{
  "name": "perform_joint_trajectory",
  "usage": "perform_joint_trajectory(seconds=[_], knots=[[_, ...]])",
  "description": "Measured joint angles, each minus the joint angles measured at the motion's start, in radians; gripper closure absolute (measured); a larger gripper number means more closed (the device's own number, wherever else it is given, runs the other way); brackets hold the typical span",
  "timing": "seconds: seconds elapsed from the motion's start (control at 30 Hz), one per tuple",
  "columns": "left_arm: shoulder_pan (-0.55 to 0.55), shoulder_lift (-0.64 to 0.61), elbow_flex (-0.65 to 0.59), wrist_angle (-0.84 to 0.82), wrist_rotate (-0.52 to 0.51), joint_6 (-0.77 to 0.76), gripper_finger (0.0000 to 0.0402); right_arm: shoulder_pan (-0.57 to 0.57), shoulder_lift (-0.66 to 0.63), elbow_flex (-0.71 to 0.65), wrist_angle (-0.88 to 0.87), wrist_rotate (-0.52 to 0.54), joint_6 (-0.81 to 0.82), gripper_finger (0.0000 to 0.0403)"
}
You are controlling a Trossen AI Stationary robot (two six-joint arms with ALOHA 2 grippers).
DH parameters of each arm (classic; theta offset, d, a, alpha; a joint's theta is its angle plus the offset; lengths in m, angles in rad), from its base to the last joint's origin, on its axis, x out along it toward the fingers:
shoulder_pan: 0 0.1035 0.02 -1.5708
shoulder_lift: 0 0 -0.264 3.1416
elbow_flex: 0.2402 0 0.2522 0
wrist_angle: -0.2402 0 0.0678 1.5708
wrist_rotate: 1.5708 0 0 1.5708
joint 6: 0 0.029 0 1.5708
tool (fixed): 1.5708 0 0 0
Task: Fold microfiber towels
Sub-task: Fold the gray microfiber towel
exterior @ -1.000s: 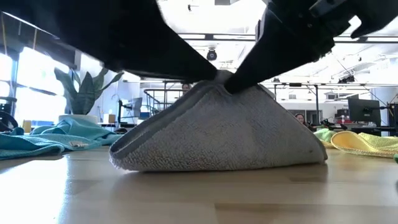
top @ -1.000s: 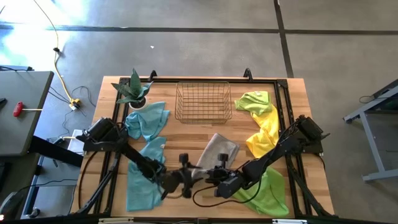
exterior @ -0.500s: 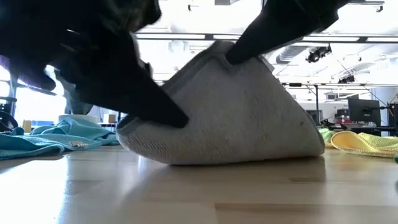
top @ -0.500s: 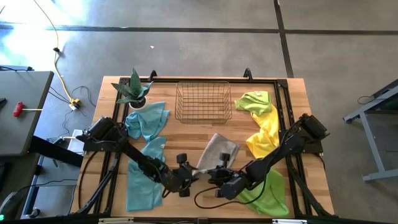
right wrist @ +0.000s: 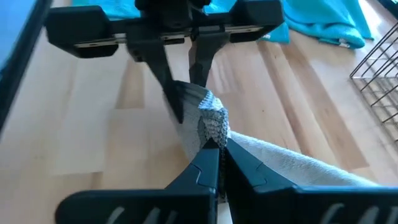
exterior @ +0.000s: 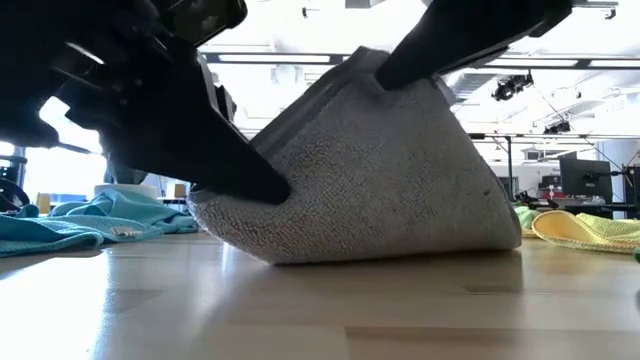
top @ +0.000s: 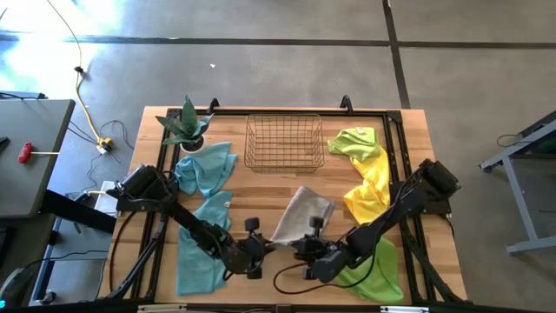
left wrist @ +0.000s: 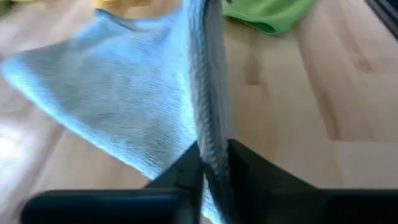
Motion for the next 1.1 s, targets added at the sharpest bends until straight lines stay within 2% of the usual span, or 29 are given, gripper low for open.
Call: perform_joint_trajectory(seconds=[0.1,0.23,0.33,0.43,0.53,0.63,0.73,0.93,1.1], knots=[[-0.008,-0.001,0.001,0.003,0.098,-0.013,0.0394,0.022,0.0,0.0,0.001,-0.01,0.071,0.0403],[-0.033,-0.002,0.042,-0.056,0.233,-0.06,0.0383,0.049,0.002,0.0,0.005,-0.057,0.195,0.0403],[-0.058,-0.002,0.134,-0.176,0.291,-0.058,0.0389,0.068,0.006,0.0,0.019,-0.086,0.258,0.0403],[-0.072,-0.002,0.246,-0.36,0.272,0.016,0.0399,0.08,0.012,0.001,0.026,-0.1,0.293,0.0403],[-0.064,-0.002,0.335,-0.501,0.171,0.095,0.0396,0.089,0.014,0.0,-0.007,-0.072,0.303,0.0403],[-0.034,-0.002,0.368,-0.596,0.062,0.145,0.0395,0.091,0.014,0.0,-0.065,-0.003,0.304,0.0403],[0.007,-0.002,0.371,-0.618,0.015,0.201,0.0395,0.082,0.014,0.0,-0.154,0.022,0.313,0.0403],[0.109,-0.001,0.371,-0.616,0.003,0.305,0.0395,0.042,0.014,0.0,-0.387,0.097,0.368,0.0403],[0.201,0.017,0.371,-0.61,0.039,0.372,0.0395,0.002,0.014,0.0,-0.518,0.099,0.424,0.0403]])
